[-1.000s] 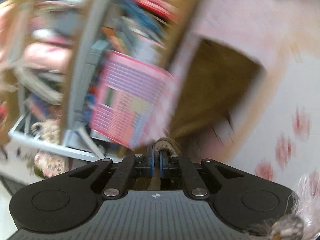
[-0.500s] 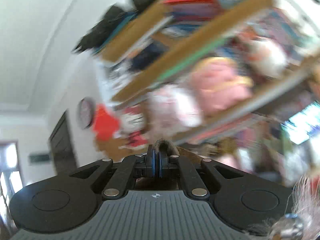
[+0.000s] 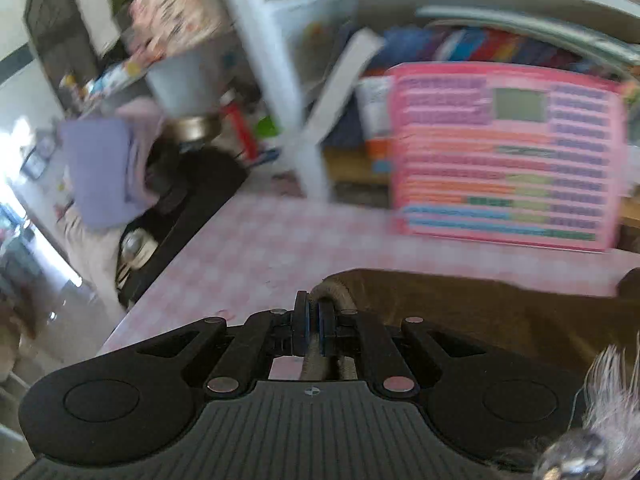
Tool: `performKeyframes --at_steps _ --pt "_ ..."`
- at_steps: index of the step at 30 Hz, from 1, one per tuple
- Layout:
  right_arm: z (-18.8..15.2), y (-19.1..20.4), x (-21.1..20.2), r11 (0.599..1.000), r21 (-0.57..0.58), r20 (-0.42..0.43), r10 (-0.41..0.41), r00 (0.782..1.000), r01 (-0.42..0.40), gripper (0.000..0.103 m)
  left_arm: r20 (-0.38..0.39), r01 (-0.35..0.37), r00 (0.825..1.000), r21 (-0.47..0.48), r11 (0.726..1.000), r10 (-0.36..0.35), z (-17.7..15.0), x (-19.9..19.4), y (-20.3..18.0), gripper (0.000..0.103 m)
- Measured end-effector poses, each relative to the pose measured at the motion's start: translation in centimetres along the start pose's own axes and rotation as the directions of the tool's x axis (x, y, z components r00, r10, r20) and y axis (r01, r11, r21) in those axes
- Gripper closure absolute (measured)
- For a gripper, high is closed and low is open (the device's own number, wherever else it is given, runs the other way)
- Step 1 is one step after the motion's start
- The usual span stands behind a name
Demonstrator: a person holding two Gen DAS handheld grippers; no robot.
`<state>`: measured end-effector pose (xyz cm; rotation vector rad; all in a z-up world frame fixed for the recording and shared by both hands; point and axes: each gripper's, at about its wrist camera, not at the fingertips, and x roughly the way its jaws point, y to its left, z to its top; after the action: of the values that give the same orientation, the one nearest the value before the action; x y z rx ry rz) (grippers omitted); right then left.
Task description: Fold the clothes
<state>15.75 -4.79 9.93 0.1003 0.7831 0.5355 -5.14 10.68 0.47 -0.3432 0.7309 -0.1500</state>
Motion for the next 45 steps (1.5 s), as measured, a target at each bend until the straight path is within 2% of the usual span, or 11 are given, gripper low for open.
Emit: performKeyframes --at_steps 6,8,10,18,22,29,32,37,42,44,45 --pt "-1.6 3.0 3.2 0.997 -0.076 -0.056 0.01 0.998 -0.014 0.097 0.036 -0.041 0.998 -0.05 0.998 0.043 1.6 -1.4 3.3 0.103" --pt "-2.3 3.7 3.9 0.994 -0.104 -0.072 0.009 0.997 -0.017 0.086 0.038 -0.045 0.998 -0.042 0.998 0.047 2.2 -1.3 3.2 0.103" --pt "-2.9 4.4 4.5 0.991 -0.132 -0.088 0.008 0.996 -0.019 0.058 0.035 -0.055 0.998 -0.034 0.998 0.057 1.9 -1.2 2.9 0.103" --pt "-8.4 0.3 -0.3 0.999 -0.039 -0.066 0.02 0.998 -0.023 0.058 -0.034 -0.136 0.99 -0.035 0.99 0.135 1.9 1.2 3.2 0.095" --pt "-14.7 -4.7 -6.5 0.995 0.019 -0.043 -0.094 0.995 0.095 0.059 -0.048 -0.133 0.99 -0.012 0.991 0.132 1.7 1.6 2.5 0.08" --pt "-23.9 -12.3 -15.1 0.91 0.229 -0.072 -0.339 0.938 0.346 0.071 -0.06 -0.129 0.99 -0.034 0.991 0.127 1.7 2.8 1.0 0.068" --pt "-26.1 -14.4 -16.6 0.856 0.316 -0.108 -0.395 0.912 0.408 0.075 -0.061 -0.133 0.99 -0.034 0.991 0.131 2.0 3.6 0.5 0.068" --pt "-27.8 -15.1 -17.1 0.842 0.296 -0.153 -0.424 0.893 0.451 0.076 -0.049 -0.168 0.984 0.065 0.984 0.172 3.1 5.8 -0.3 0.065" --pt "-28.4 -14.6 -17.1 0.845 0.272 -0.169 -0.428 0.888 0.459 0.076 -0.051 -0.183 0.981 0.067 0.981 0.186 4.3 7.8 -0.1 0.068" --pt "-28.4 -14.6 -17.1 0.847 0.266 -0.169 -0.429 0.887 0.46 0.076 -0.07 -0.146 0.986 0.073 0.987 0.151 4.6 7.7 -0.5 0.101" --pt "-28.4 -14.7 -17.1 0.847 0.27 -0.17 -0.426 0.888 0.458 0.076 -0.08 -0.128 0.988 0.075 0.989 0.134 4.8 7.7 -0.7 0.101"
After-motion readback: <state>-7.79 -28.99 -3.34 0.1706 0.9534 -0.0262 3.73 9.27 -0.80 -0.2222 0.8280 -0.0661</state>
